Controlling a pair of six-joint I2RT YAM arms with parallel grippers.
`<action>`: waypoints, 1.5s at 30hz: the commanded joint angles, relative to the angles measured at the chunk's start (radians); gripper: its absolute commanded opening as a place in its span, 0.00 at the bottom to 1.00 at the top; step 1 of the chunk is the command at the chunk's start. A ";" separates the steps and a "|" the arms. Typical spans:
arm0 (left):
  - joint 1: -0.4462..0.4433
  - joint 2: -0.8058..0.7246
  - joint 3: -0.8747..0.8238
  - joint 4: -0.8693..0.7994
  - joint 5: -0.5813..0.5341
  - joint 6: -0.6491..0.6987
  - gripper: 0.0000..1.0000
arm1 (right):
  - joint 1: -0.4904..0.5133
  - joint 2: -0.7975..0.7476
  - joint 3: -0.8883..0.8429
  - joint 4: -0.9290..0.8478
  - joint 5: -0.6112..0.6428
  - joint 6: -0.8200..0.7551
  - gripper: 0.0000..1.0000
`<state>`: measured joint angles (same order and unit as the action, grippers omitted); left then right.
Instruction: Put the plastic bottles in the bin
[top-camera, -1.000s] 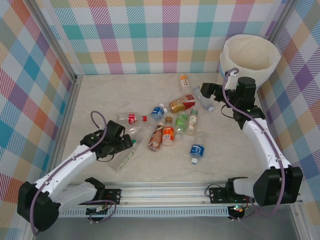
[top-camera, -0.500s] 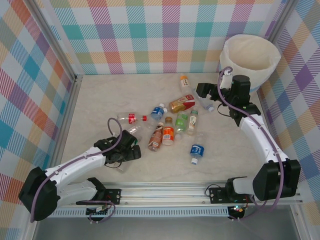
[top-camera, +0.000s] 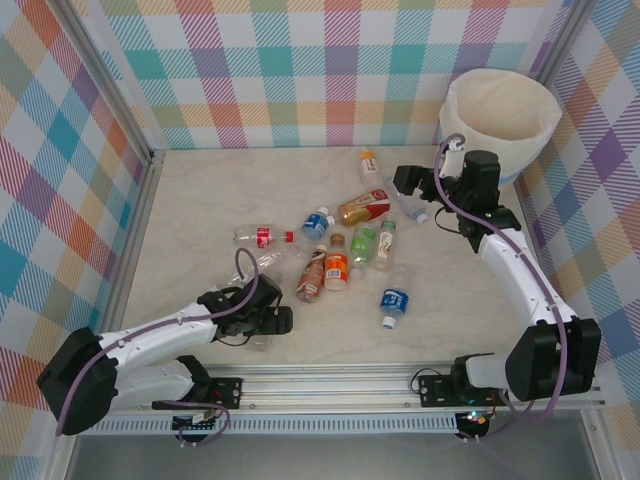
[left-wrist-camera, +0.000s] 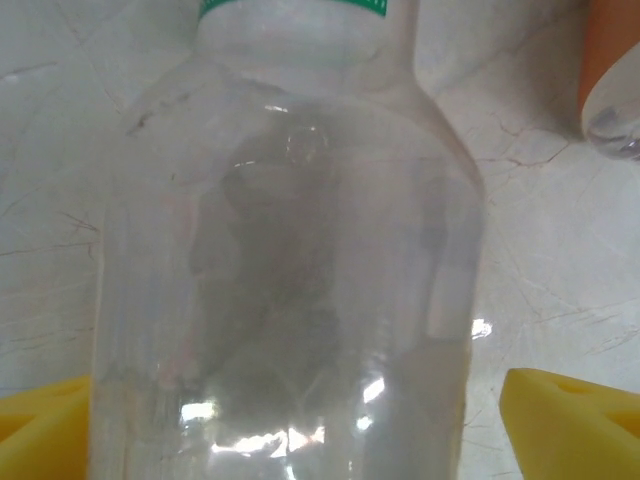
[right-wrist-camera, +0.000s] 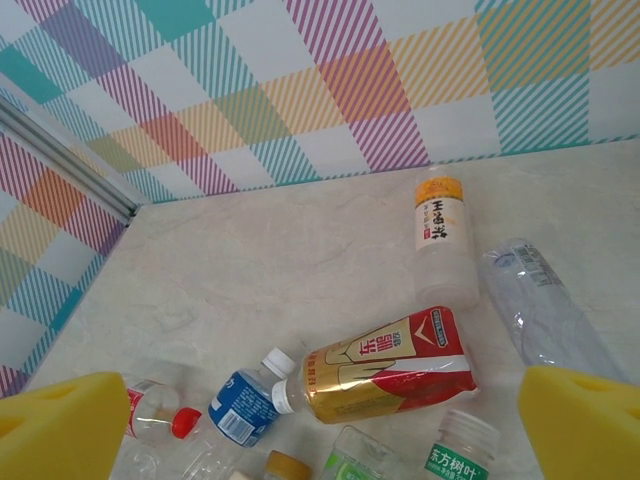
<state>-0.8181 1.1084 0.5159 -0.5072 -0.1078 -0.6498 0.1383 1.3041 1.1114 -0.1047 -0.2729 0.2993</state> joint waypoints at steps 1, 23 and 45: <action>-0.017 0.014 -0.004 0.018 -0.014 0.036 0.88 | 0.006 0.001 -0.016 0.039 0.012 -0.002 1.00; -0.035 -0.283 -0.013 0.365 0.146 0.224 0.51 | 0.009 -0.036 -0.007 -0.008 -0.016 0.105 1.00; -0.034 0.024 0.283 0.607 0.227 0.520 0.48 | 0.355 0.071 -0.072 0.245 -0.349 0.283 1.00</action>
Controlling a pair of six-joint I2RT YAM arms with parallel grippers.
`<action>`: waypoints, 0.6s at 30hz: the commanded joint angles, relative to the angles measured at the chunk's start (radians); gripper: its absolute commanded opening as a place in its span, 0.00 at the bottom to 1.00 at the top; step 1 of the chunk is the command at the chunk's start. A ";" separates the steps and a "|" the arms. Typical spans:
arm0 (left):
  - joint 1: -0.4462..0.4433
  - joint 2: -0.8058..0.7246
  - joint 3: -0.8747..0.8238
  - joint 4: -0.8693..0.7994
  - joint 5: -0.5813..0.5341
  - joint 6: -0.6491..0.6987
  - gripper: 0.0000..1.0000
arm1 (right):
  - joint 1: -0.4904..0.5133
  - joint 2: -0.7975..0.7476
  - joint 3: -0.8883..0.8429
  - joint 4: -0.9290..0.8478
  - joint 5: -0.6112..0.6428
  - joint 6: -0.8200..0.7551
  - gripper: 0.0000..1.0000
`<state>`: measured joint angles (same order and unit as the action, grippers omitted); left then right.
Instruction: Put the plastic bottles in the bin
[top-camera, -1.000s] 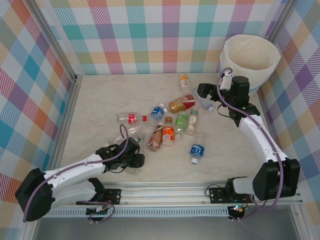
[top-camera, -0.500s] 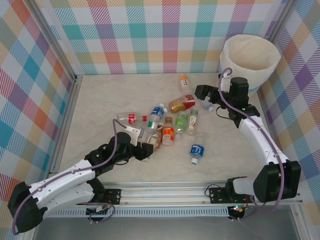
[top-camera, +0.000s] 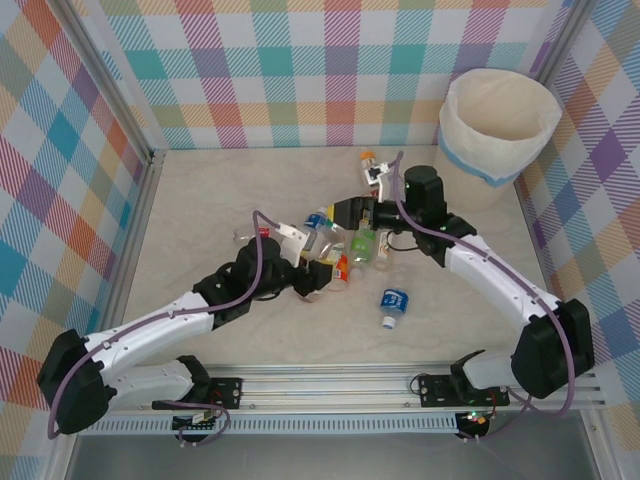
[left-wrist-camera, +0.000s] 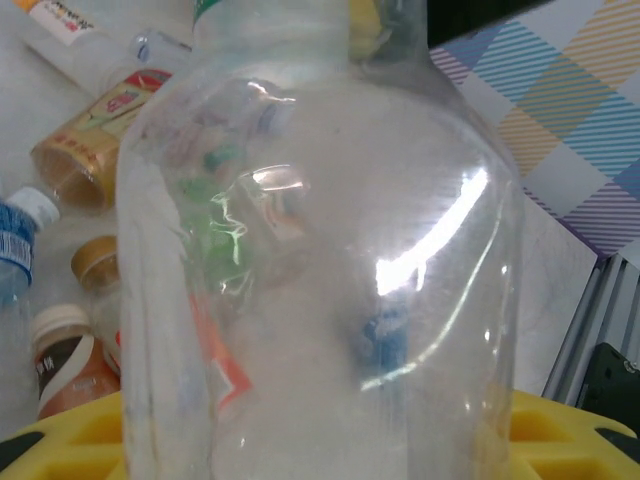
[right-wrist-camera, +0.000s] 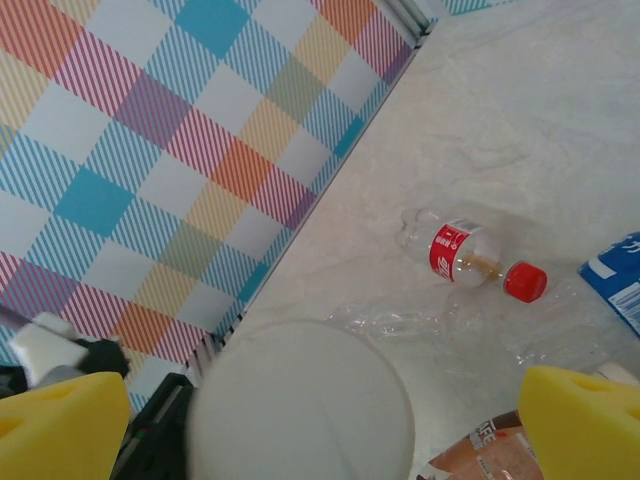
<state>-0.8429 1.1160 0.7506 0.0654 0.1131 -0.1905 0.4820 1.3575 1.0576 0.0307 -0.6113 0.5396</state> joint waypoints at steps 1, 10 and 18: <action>-0.009 0.026 0.055 0.037 -0.003 0.066 0.48 | 0.016 0.023 -0.025 0.123 -0.001 0.049 0.99; -0.011 0.077 0.042 0.069 -0.077 0.060 0.52 | 0.018 0.014 -0.137 0.353 0.132 0.146 0.61; -0.012 0.100 0.059 0.019 -0.118 0.118 0.60 | 0.018 0.021 -0.113 0.388 0.121 0.113 0.40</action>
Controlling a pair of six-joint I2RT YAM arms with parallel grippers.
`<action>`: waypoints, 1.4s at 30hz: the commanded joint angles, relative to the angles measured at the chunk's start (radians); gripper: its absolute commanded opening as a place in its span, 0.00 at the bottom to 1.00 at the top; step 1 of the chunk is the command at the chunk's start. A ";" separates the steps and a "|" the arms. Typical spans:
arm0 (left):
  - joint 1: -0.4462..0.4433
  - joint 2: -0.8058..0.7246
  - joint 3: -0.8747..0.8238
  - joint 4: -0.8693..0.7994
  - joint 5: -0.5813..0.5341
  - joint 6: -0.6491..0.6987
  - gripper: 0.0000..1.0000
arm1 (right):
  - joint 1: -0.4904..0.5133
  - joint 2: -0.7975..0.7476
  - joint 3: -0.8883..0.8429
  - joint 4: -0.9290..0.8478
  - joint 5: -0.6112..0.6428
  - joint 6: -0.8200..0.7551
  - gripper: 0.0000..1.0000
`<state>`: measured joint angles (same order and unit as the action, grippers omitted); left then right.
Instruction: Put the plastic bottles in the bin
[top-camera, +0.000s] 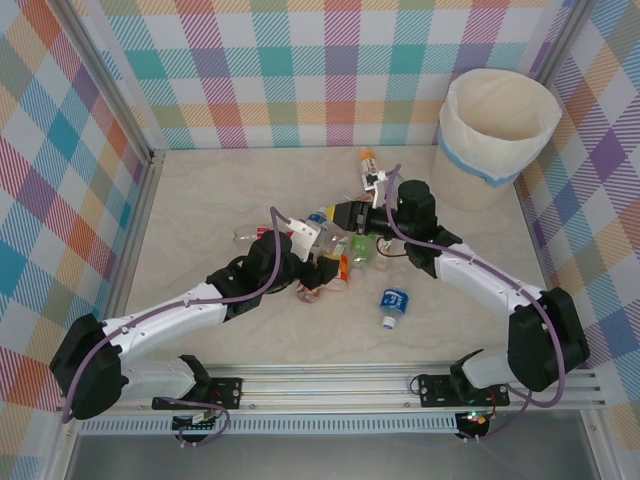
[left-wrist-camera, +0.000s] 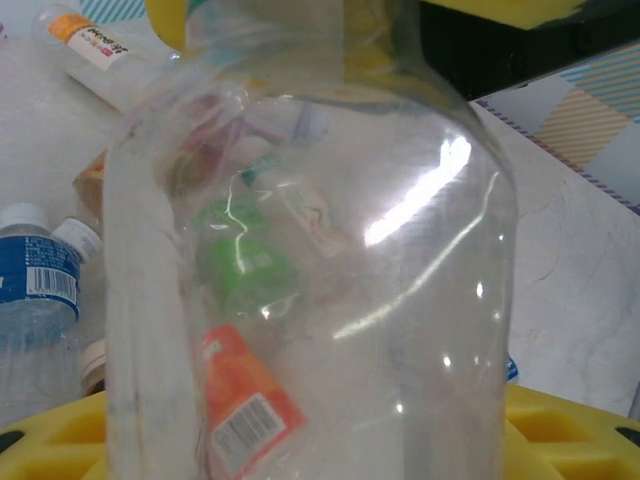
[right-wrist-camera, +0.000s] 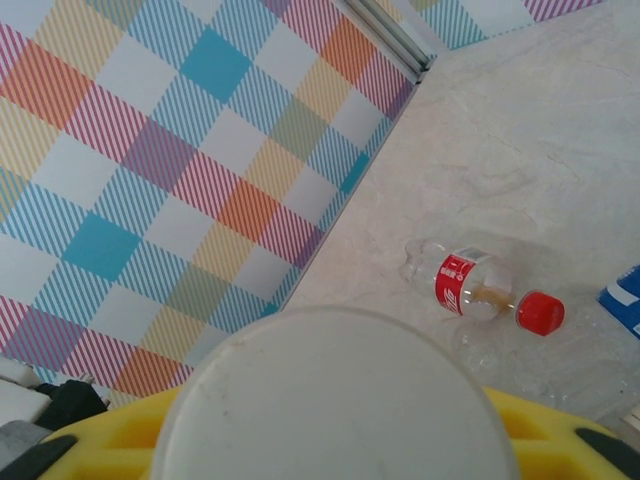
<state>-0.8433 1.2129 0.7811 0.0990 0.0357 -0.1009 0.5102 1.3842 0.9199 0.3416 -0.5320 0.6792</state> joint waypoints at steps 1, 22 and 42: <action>-0.013 0.009 0.032 -0.021 -0.071 0.019 0.62 | -0.010 -0.013 0.029 0.071 0.054 -0.035 0.37; -0.013 -0.035 0.081 -0.104 -0.259 -0.133 1.00 | -0.144 -0.129 0.312 -0.241 0.497 -0.349 0.35; 0.059 -0.079 -0.006 -0.160 -0.460 -0.452 1.00 | -0.477 0.184 0.707 0.155 0.985 -0.689 0.34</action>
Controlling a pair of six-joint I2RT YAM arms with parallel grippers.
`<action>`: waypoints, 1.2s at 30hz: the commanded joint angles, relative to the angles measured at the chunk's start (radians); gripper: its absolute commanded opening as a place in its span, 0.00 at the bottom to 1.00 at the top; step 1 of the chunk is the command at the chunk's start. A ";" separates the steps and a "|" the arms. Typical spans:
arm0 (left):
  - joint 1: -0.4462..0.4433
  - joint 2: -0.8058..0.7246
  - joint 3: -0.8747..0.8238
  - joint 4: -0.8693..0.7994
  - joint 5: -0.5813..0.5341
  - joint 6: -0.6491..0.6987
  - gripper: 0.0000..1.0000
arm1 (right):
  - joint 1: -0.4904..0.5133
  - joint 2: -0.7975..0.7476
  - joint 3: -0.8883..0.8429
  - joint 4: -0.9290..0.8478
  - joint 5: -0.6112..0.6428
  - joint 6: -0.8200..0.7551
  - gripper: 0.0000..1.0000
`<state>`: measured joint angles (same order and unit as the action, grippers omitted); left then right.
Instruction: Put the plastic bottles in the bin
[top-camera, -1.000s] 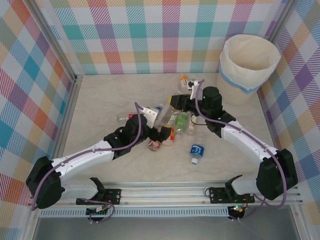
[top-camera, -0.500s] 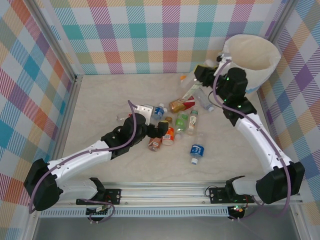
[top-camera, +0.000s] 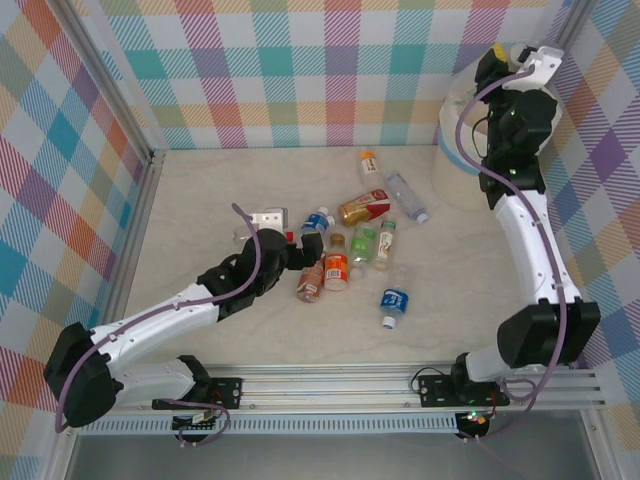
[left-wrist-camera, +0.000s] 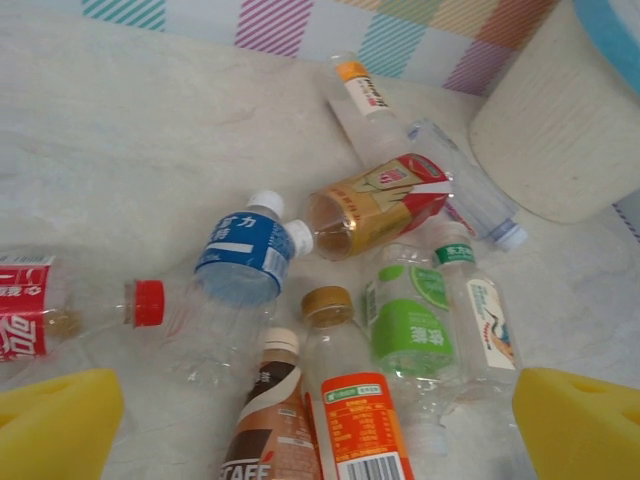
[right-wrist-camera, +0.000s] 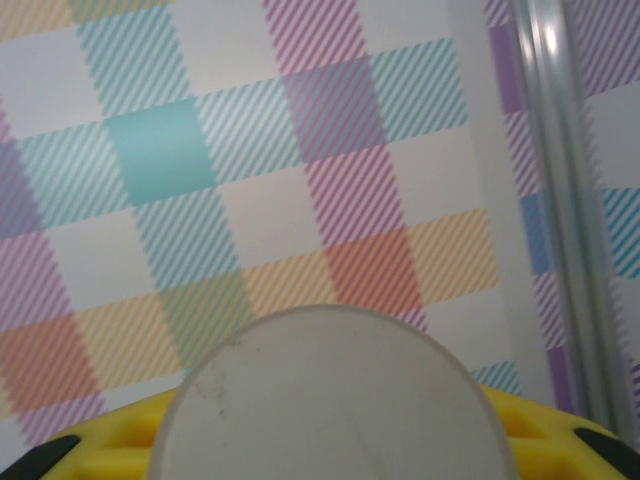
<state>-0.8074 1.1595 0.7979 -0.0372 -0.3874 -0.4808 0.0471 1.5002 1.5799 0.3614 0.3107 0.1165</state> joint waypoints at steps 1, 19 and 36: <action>0.028 -0.031 -0.033 -0.018 -0.037 -0.091 1.00 | -0.021 0.099 0.070 0.128 0.163 -0.158 0.35; 0.078 -0.046 -0.055 -0.080 -0.085 -0.207 1.00 | -0.051 0.398 0.273 -0.167 0.246 -0.158 0.74; 0.115 -0.030 -0.059 -0.119 -0.019 -0.235 1.00 | -0.050 0.091 0.044 -0.287 -0.110 -0.059 0.91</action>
<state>-0.7067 1.1236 0.7296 -0.1337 -0.4271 -0.6998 0.0002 1.6577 1.6501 0.0959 0.3588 0.0181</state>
